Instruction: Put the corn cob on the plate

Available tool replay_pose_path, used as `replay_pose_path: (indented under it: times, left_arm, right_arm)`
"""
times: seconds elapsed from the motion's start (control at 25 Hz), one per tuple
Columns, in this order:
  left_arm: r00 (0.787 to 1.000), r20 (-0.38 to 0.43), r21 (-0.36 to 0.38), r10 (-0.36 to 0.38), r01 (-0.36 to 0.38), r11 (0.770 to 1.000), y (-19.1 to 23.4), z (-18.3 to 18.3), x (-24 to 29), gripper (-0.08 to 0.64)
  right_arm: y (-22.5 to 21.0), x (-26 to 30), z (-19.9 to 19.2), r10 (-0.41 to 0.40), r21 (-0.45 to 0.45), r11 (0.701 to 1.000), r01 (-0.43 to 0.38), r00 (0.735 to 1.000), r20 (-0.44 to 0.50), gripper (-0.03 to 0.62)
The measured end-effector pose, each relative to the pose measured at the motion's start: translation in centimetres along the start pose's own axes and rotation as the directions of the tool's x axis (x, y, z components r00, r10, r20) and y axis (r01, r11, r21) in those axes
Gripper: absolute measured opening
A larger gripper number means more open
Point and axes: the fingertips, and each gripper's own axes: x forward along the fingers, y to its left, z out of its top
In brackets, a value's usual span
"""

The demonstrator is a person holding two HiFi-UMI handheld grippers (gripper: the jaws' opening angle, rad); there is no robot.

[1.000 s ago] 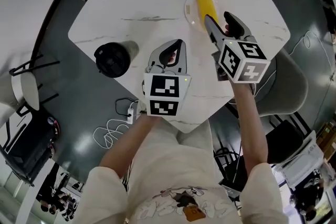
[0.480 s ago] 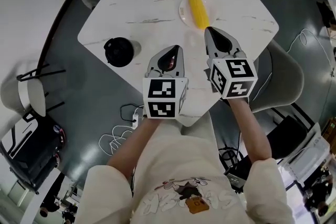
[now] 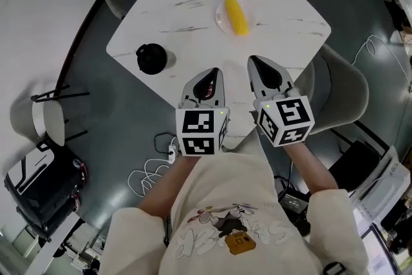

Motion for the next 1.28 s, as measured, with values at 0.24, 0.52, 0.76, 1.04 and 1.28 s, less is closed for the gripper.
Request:
replay_pose_path:
  times: [0.24, 0.52, 0.76, 1.04, 1.28]
  left_arm:
    - [0.998, 0.066, -0.006, -0.006, 0.006, 1.000, -2.0, 1.7, -3.5, 0.008]
    - [0.990, 0.140, -0.026, -0.034, 0.037, 0.999, -4.0, 4.1, -8.6, 0.008]
    - [0.978, 0.207, -0.057, -0.032, 0.045, 0.997, -3.7, 5.5, -11.2, 0.008]
    - [0.974, 0.219, -0.012, -0.056, 0.060, 0.998, -6.1, 4.8, -12.7, 0.008]
    - [0.984, 0.168, -0.003, -0.066, 0.067, 0.998, -6.7, 3.4, -12.2, 0.008]
  right_arm:
    - [1.1, -4.1, 2.1, 0.060, 0.029, 0.998, -0.061, 0.998, 0.024, 0.005]
    - [5.7, -8.4, 3.2, 0.100, 0.017, 0.995, -0.100, 0.994, 0.040, 0.005]
    - [7.1, -9.6, 5.9, 0.179, -0.122, 0.978, -0.170, 0.981, 0.069, 0.005]
    - [5.8, -13.0, 6.4, 0.155, -0.086, 0.985, -0.147, 0.984, 0.092, 0.005]
    - [6.9, -13.4, 3.0, 0.109, -0.068, 0.992, -0.103, 0.991, 0.077, 0.005]
